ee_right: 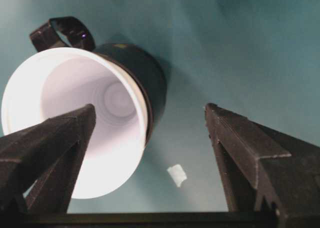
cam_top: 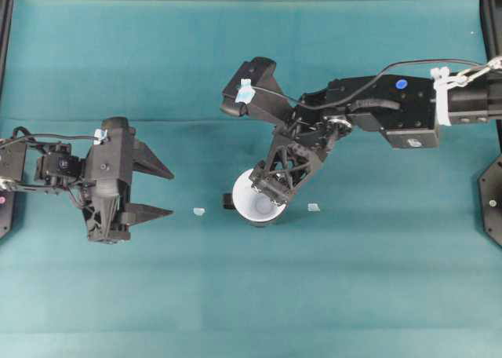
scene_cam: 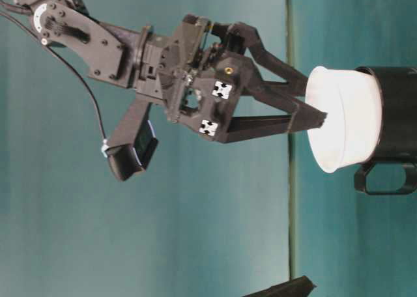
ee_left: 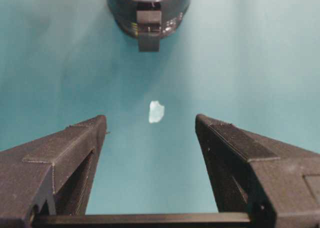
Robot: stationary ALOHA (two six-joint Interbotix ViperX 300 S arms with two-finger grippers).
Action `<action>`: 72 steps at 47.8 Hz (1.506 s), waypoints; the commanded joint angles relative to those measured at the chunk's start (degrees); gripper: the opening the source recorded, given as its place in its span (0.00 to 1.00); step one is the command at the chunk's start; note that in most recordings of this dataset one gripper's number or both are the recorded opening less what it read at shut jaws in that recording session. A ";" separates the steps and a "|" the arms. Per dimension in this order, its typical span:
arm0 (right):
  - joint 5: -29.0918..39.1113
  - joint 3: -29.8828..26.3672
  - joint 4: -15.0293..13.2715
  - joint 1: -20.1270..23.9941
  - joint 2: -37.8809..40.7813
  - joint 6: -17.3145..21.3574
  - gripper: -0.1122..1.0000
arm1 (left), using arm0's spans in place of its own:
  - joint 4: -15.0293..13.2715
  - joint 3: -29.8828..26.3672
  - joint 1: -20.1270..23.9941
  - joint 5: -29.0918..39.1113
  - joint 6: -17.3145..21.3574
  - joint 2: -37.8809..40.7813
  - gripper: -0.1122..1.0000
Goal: Put the paper cup into the moved cup holder.
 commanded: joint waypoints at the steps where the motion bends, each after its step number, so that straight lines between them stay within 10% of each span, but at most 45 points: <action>1: -0.35 -0.53 -0.18 0.09 -2.46 0.53 0.86 | 0.18 -0.97 -0.09 -0.26 -0.09 -0.26 0.78; 45: -16.61 20.65 -4.92 2.02 -28.65 -0.35 0.86 | 0.18 -0.88 -0.09 -0.26 -0.18 -0.70 0.78; 72: -19.42 21.01 -6.59 3.60 -28.65 -3.69 0.86 | 0.18 -0.97 -0.09 -0.26 -0.18 -0.70 0.78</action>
